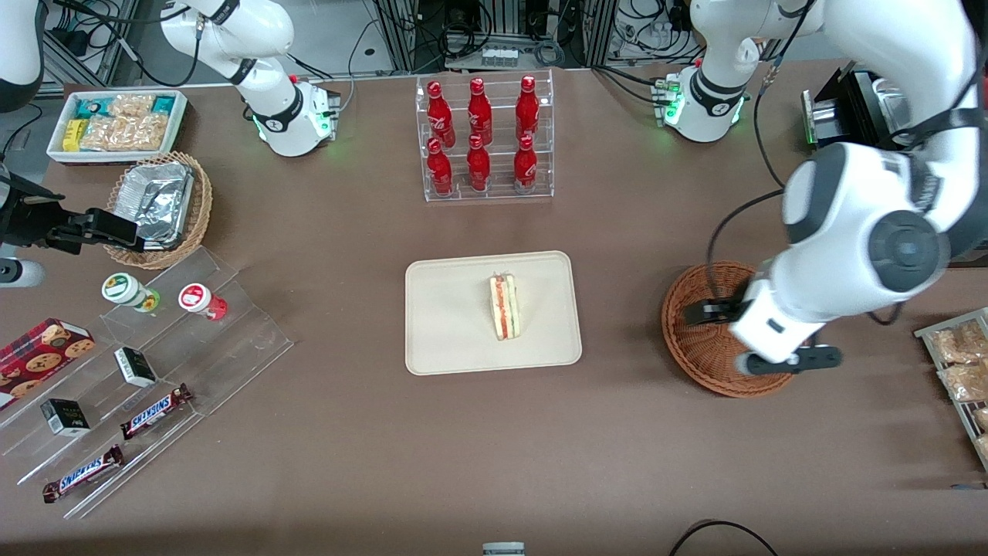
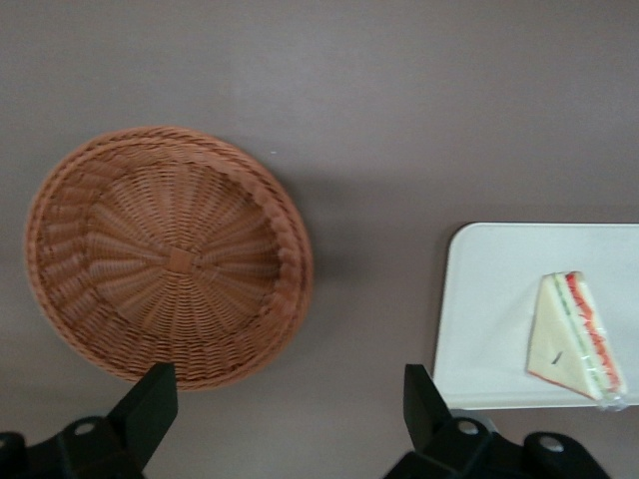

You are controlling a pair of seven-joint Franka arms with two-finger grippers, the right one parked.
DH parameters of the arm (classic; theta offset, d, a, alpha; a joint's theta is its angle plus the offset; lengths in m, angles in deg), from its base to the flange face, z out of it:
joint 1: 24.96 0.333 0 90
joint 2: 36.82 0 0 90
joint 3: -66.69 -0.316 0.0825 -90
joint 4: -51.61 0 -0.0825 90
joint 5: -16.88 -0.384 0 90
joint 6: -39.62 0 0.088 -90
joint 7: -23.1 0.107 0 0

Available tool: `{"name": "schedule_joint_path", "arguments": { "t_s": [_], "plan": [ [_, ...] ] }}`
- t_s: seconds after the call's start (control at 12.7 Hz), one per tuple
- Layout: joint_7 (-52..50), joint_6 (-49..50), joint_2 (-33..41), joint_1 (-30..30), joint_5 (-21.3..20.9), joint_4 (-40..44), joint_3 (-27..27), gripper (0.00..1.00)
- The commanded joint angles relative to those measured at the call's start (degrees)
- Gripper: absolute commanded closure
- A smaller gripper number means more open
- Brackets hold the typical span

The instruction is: Place sandwich from basket to tray

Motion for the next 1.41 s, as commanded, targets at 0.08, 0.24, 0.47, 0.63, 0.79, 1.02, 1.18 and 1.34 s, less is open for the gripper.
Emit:
{"name": "schedule_joint_path", "arguments": {
  "t_s": [0.08,0.24,0.47,0.63,0.79,1.02,1.18,1.34],
  "plan": [
    [4.6,4.5,5.7,3.9,1.8,-4.1,0.3,0.00],
    [6.4,7.8,8.2,4.8,1.2,-4.2,0.2,0.00],
    [6.6,10.2,12.3,6.6,0.2,-6.2,0.1,0.00],
    [7.5,10.8,15.6,6.7,-0.6,-8.6,0.0,0.00],
    [7.5,12.3,18.2,8.3,-1.7,-9.8,0.2,0.00],
    [7.6,14.9,21.1,9.9,-1.8,-10.3,0.0,0.00],
    [10.0,16.3,22.0,10.1,-1.6,-9.9,-0.1,0.00],
    [12.4,17.4,22.3,9.9,-1.5,-9.8,-2.2,0.00]
  ]
}}
